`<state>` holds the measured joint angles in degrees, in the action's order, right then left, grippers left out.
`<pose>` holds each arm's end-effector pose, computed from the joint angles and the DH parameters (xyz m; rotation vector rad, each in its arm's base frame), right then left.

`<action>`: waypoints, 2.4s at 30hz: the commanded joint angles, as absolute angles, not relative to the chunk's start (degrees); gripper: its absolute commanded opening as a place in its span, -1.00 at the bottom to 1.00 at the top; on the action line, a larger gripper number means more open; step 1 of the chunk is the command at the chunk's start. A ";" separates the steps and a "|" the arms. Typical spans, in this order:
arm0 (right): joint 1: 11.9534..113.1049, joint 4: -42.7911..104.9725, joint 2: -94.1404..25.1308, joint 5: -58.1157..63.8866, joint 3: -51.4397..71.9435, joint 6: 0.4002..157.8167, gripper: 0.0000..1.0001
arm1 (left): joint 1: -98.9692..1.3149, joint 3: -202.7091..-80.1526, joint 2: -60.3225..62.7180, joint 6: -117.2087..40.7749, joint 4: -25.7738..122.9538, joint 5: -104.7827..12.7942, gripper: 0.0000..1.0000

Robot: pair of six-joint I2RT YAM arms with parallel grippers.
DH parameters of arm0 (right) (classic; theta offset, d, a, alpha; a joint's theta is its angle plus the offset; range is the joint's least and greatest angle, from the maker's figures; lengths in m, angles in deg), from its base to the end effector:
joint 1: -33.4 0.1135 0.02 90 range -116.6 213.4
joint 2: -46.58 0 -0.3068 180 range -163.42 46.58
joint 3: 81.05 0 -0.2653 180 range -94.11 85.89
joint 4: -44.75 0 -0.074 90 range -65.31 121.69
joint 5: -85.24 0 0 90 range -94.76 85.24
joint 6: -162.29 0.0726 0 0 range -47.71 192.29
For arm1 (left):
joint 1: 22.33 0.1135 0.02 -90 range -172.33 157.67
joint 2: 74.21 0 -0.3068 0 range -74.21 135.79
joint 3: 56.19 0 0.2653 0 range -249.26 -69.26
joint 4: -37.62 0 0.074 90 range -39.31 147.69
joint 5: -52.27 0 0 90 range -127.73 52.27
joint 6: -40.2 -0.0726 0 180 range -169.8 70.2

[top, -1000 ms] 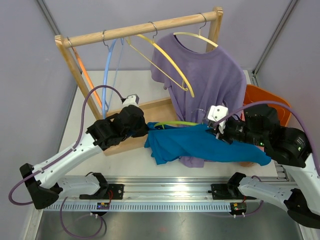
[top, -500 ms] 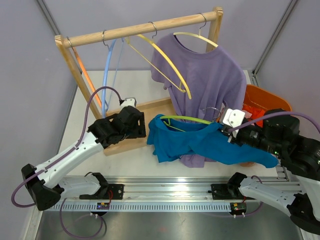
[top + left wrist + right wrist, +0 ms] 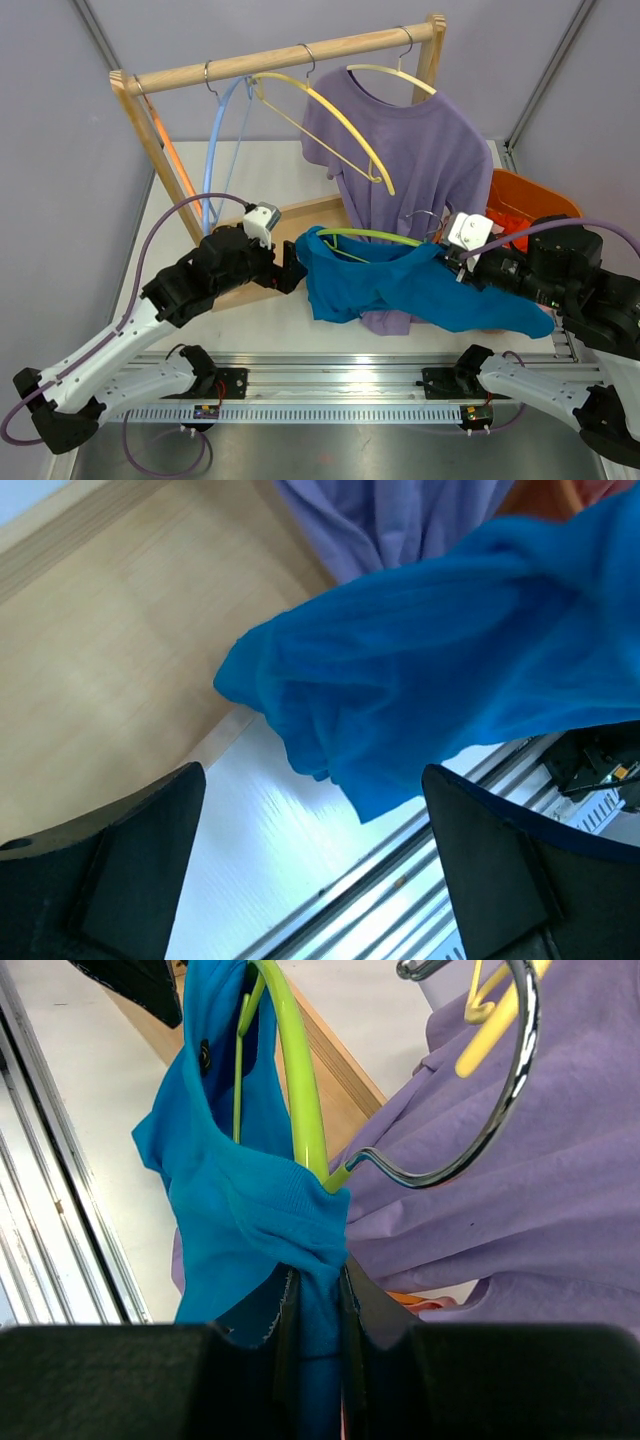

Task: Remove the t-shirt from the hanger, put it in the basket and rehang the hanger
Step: Remove the tshirt from the hanger

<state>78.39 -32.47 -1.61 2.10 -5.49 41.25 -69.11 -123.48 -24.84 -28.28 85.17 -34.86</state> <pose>0.0641 0.0763 0.5105 -1.2594 1.4810 0.2778 0.1396 -0.1433 0.3555 0.4412 2.1126 -0.6599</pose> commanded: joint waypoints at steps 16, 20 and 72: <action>77.96 -30.98 -4.22 5.36 -10.27 42.15 -1.00 | -69.17 -126.74 -19.27 -37.41 83.91 -34.23 -1.00; 77.96 -30.54 -4.49 2.90 -10.70 41.01 -1.00 | -67.78 -124.02 -23.22 -33.90 87.60 -26.86 -1.00; 77.96 -32.21 -22.06 28.54 -3.32 20.89 -1.00 | -63.20 -125.68 -37.83 -48.12 84.36 -59.97 0.89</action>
